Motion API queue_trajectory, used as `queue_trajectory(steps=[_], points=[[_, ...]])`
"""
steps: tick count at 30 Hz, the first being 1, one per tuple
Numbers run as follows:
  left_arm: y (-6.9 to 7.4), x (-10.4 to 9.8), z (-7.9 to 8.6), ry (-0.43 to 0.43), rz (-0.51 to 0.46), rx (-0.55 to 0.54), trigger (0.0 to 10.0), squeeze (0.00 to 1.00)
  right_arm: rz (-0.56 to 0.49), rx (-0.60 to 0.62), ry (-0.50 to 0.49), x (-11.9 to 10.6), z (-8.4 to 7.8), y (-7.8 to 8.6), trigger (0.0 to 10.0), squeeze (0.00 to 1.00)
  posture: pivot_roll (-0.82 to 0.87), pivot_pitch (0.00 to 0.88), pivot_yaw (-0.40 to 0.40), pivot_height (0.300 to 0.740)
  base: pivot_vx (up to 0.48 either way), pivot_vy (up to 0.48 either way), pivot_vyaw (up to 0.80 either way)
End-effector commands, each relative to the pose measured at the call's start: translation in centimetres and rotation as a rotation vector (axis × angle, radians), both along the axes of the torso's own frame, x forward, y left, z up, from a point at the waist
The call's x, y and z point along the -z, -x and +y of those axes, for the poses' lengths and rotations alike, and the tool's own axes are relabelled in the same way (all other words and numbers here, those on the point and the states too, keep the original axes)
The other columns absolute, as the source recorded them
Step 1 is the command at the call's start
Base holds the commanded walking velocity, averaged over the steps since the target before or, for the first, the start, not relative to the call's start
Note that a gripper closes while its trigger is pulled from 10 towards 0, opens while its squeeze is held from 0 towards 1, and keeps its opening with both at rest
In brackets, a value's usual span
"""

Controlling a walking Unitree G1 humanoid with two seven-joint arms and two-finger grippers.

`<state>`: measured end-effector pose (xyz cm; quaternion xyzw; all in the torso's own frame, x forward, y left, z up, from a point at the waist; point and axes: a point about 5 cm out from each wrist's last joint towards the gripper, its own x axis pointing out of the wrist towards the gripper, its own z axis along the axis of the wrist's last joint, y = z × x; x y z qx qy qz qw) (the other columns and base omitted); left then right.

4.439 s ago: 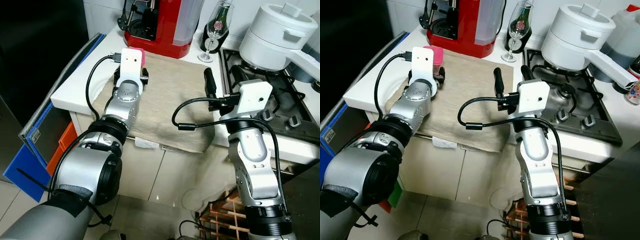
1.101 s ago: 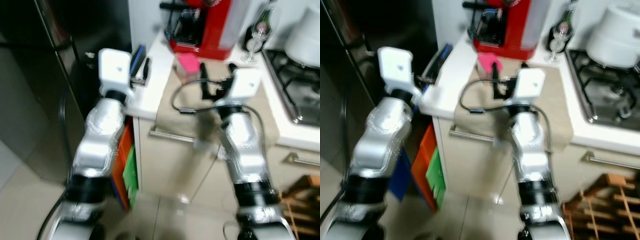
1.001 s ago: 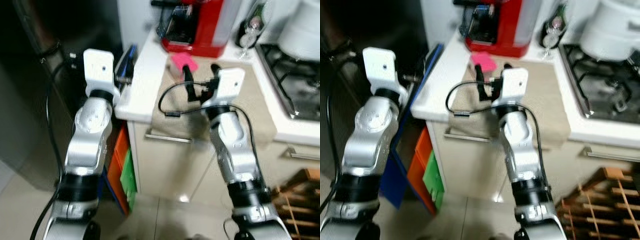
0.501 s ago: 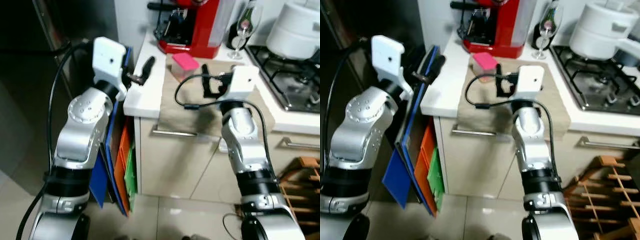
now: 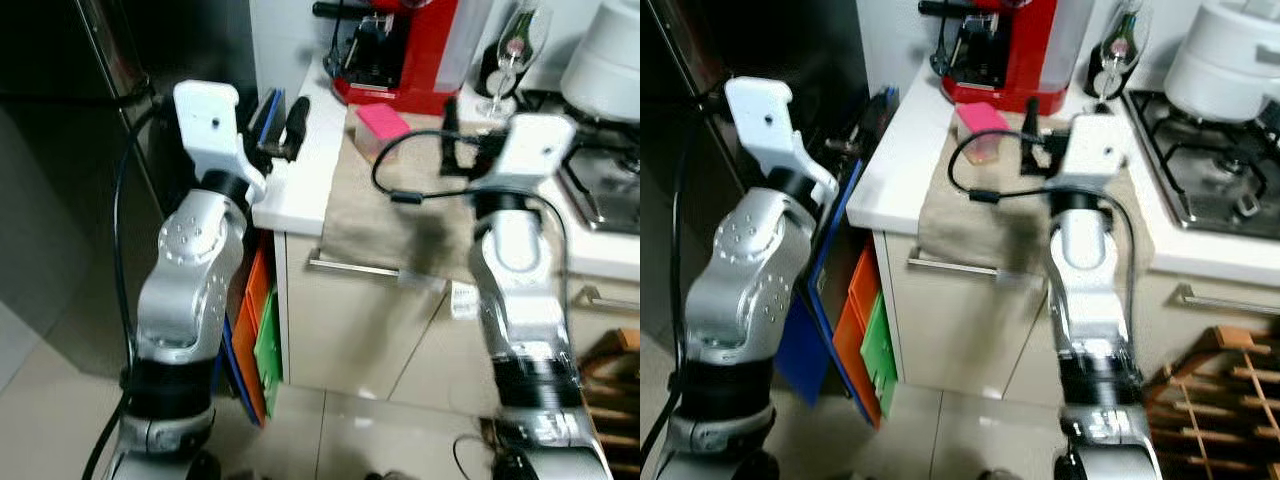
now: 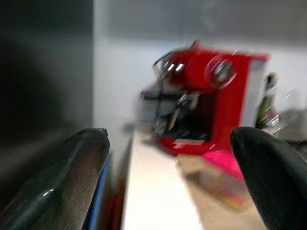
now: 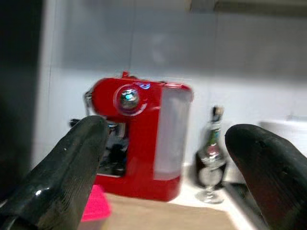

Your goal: Restocking fridge

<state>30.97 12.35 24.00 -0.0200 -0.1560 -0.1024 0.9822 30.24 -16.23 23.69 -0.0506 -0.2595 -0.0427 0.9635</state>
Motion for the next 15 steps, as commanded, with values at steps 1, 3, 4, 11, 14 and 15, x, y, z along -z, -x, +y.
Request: queue_trajectory(steps=[1, 3, 4, 11, 14, 15], points=[[0.8, 0.7, 0.6, 0.005, 0.005, -0.032, 10.0, 0.00, -0.011, 0.023, 0.066, -0.3, -0.5, 1.5, 10.0, 0.00, -0.02, 0.000, -0.022, 0.740, 0.000, 0.000, 0.00], [1.8, 0.2, 1.0, 0.005, -0.057, -0.060, 10.0, 0.00, -0.082, 0.045, 0.113, -1.1, -0.9, 3.0, 10.0, 0.00, -0.05, 0.000, -0.030, 0.740, 0.000, 0.000, 0.00], [2.2, -0.3, 1.1, -0.001, -0.096, -0.065, 10.0, 0.00, -0.118, 0.049, 0.131, -1.6, -1.0, 3.6, 10.0, 0.00, -0.05, 0.000, -0.030, 0.740, 0.000, 0.000, 0.00], [3.1, -5.5, -0.2, -0.080, -0.404, -0.029, 10.0, 0.00, -0.217, 0.073, 0.082, -3.2, -1.5, 4.3, 10.0, 0.00, -0.07, 0.000, -0.044, 0.740, 0.000, 0.000, 0.00], [2.7, -5.3, -0.9, -0.103, -0.378, 0.021, 10.0, 0.00, -0.216, 0.042, 0.088, -3.5, -0.8, 4.0, 10.0, 0.00, -0.06, 0.000, -0.036, 0.740, 0.000, -0.147, 0.00], [2.6, -5.2, -1.2, -0.096, -0.367, 0.046, 10.0, 0.00, -0.215, 0.034, 0.085, -3.4, -0.6, 3.9, 10.0, 0.00, -0.06, 0.000, -0.032, 0.740, 0.000, -0.428, 0.00]])
